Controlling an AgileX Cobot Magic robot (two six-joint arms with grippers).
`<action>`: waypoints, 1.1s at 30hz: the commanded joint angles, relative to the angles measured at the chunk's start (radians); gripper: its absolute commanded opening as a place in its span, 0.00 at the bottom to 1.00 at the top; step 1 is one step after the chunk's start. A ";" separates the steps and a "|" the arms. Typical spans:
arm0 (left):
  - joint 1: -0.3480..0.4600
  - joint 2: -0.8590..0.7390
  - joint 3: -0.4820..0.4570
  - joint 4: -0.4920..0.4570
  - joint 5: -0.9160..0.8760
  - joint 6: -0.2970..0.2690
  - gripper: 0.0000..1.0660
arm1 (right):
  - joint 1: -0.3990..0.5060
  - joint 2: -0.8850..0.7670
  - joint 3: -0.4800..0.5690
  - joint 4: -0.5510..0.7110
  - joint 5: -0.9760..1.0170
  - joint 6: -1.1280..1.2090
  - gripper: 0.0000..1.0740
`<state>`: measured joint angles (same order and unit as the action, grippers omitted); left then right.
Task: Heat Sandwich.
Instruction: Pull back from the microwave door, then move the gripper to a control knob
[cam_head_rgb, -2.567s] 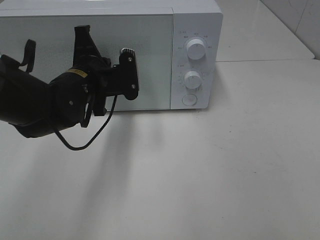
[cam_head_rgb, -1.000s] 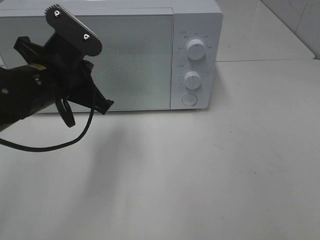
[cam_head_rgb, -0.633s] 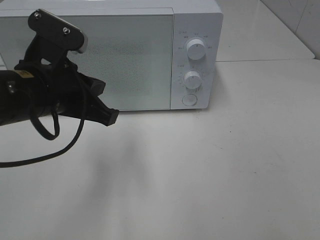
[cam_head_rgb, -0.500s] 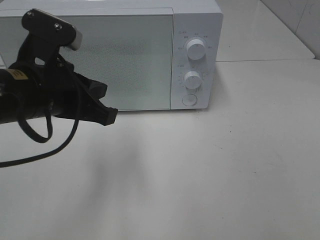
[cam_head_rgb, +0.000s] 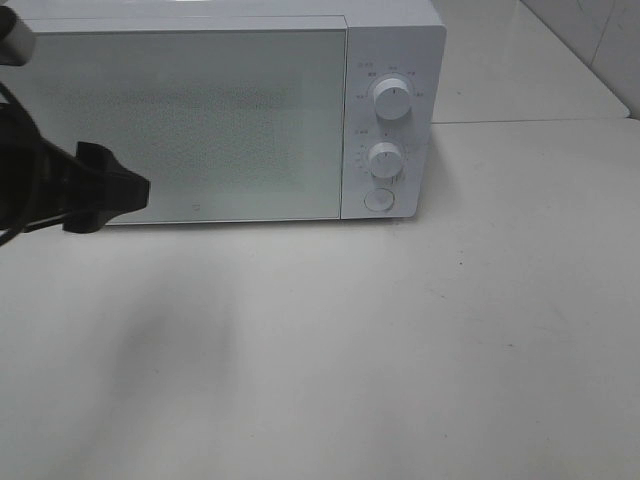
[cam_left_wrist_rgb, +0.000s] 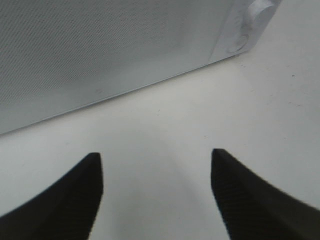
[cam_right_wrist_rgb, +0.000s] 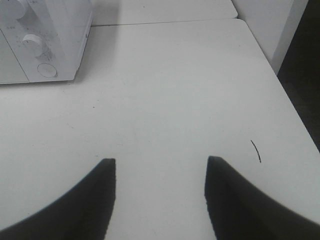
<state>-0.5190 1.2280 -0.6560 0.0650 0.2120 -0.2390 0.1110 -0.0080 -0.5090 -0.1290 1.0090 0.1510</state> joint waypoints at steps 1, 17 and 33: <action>0.050 -0.068 0.003 0.056 0.152 -0.048 0.76 | -0.003 -0.023 0.006 -0.005 -0.008 -0.007 0.50; 0.308 -0.373 0.003 0.079 0.645 0.041 0.76 | -0.003 -0.023 0.006 -0.005 -0.008 -0.007 0.50; 0.354 -0.665 0.005 0.016 0.847 0.061 0.76 | -0.003 -0.023 0.006 -0.005 -0.008 -0.007 0.50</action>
<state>-0.1700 0.5840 -0.6560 0.0880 1.0450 -0.1860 0.1110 -0.0080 -0.5090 -0.1290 1.0090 0.1510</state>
